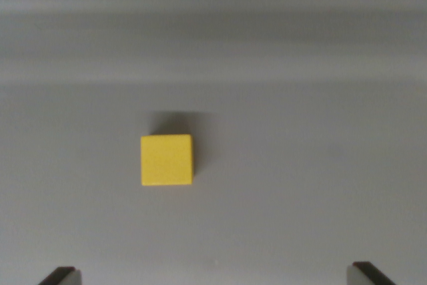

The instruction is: Pick yellow cube

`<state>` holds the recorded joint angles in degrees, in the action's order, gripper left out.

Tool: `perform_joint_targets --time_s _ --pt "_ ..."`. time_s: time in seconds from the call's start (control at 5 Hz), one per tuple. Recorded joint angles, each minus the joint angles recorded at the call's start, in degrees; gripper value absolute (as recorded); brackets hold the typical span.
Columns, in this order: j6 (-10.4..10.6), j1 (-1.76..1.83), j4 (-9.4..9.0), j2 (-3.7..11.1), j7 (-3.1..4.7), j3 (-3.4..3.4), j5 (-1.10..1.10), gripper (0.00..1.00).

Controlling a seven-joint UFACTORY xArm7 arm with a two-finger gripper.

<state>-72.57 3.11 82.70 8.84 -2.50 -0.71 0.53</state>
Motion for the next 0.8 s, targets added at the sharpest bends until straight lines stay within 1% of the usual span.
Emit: perform_joint_targets --time_s 0.2,0.4,0.6,0.8 --pt "0.0 0.0 0.0 0.0 0.0 0.0 0.0 0.0" --pt "2.62 0.14 -0.97 1.62 -0.07 0.15 -0.21 0.0" --pt "2.62 0.14 -0.97 1.62 -0.07 0.15 -0.21 0.0" --pt "5.32 0.28 -1.97 3.29 -0.15 0.31 -0.42 0.0"
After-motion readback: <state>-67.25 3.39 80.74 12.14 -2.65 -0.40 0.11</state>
